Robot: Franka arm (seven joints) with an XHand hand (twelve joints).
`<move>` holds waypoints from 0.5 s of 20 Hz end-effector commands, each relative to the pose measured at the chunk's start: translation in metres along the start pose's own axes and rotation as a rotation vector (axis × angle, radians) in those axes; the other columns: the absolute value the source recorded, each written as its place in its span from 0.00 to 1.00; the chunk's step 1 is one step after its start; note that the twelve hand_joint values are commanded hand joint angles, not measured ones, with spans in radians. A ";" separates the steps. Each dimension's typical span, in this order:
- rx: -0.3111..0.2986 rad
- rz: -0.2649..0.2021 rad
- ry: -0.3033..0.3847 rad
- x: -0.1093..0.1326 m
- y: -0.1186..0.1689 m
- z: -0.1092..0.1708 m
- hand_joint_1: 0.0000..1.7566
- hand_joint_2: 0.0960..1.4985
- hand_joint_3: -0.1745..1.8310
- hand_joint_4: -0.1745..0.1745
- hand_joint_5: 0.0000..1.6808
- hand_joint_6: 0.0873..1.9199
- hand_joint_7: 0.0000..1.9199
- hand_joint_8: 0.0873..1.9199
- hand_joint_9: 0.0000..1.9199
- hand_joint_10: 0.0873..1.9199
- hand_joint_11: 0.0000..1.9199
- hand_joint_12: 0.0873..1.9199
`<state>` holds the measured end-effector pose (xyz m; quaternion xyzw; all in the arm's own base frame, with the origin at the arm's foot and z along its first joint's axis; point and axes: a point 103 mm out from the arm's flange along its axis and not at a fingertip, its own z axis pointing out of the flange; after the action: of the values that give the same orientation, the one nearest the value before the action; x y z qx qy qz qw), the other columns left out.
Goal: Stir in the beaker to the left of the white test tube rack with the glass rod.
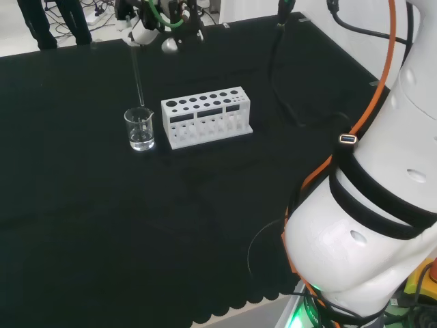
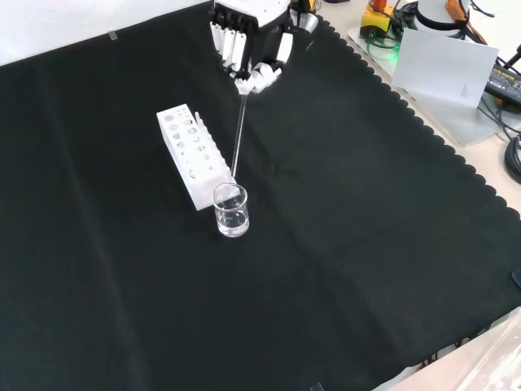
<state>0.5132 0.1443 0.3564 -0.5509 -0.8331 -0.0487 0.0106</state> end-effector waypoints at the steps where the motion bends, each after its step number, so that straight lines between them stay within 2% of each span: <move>1: 0.002 -0.017 0.006 0.005 0.013 0.009 0.75 0.40 0.45 0.00 0.71 0.26 0.64 0.53 0.88 0.31 0.87 0.33; 10: 0.005 -0.013 0.017 -0.002 0.022 0.028 0.75 0.40 0.45 0.00 0.71 0.26 0.64 0.53 0.88 0.31 0.87 0.33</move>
<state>0.5317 0.1550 0.3343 -0.5436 -0.8376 -0.0511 0.0171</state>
